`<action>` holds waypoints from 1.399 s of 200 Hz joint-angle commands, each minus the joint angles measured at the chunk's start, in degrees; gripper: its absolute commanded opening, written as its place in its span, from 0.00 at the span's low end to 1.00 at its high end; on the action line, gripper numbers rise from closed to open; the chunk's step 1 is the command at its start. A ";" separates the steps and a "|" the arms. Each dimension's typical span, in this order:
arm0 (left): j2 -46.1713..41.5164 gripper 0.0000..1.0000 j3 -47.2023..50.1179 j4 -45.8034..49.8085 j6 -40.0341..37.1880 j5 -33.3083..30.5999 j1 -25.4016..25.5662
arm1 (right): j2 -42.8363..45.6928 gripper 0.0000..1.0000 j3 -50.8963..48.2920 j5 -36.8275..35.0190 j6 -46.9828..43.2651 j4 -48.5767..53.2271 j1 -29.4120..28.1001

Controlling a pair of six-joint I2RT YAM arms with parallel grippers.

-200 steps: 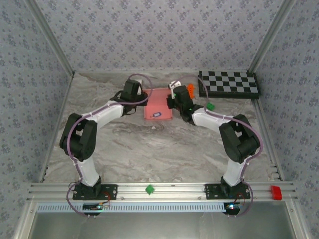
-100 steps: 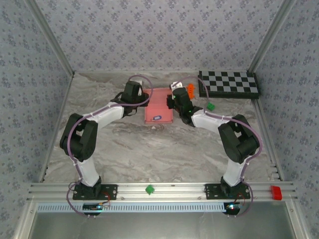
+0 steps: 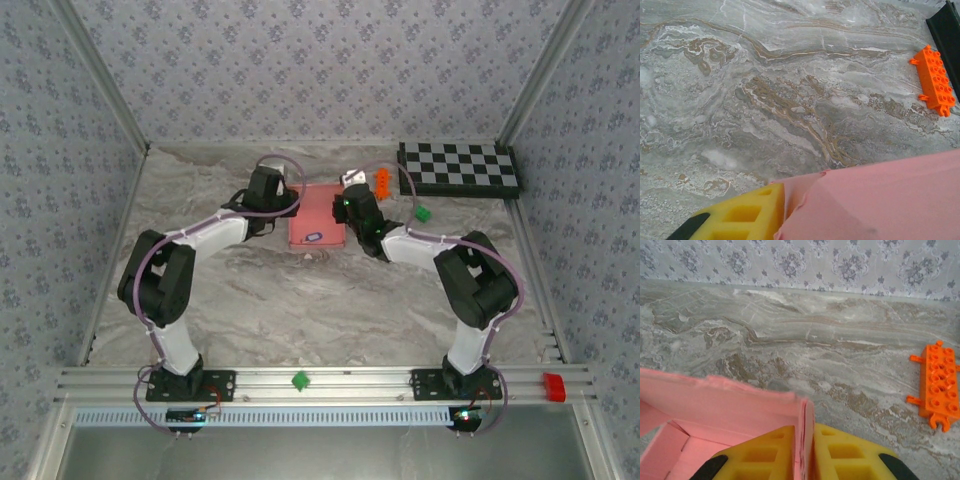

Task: Fold the paper box

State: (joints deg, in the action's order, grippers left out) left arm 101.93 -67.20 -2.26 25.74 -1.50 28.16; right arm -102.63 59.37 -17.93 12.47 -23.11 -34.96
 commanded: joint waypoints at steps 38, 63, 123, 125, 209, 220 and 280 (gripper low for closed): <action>-3.48 0.31 2.33 -3.71 1.49 -1.63 1.15 | 0.76 0.16 -2.33 -4.70 1.68 -5.13 -1.60; -3.74 0.31 2.87 -3.92 1.86 -1.78 1.50 | 0.81 0.16 -2.33 -5.91 2.07 -5.09 -2.13; -4.01 0.32 3.63 -4.68 2.89 -1.40 1.69 | 0.54 0.18 -2.42 -7.10 4.53 -5.24 -2.98; -3.99 0.32 3.60 -4.62 2.91 -1.40 1.71 | 0.52 0.18 -2.38 -7.06 4.56 -5.21 -3.00; -4.11 0.35 2.00 -2.54 3.73 -1.46 1.66 | 0.50 0.18 -1.98 -8.83 4.39 -4.67 -3.81; -4.19 0.36 2.00 -2.55 4.35 -1.26 1.66 | 0.49 0.18 -1.94 -9.04 4.57 -4.48 -3.80; -4.28 0.37 1.60 -0.73 6.03 -1.84 1.64 | 0.41 0.18 -1.80 -9.74 5.65 -3.78 -3.98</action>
State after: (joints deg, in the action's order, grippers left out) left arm 100.38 -63.42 -4.45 30.39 -3.05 29.39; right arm -102.63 57.34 -25.78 16.80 -26.83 -38.41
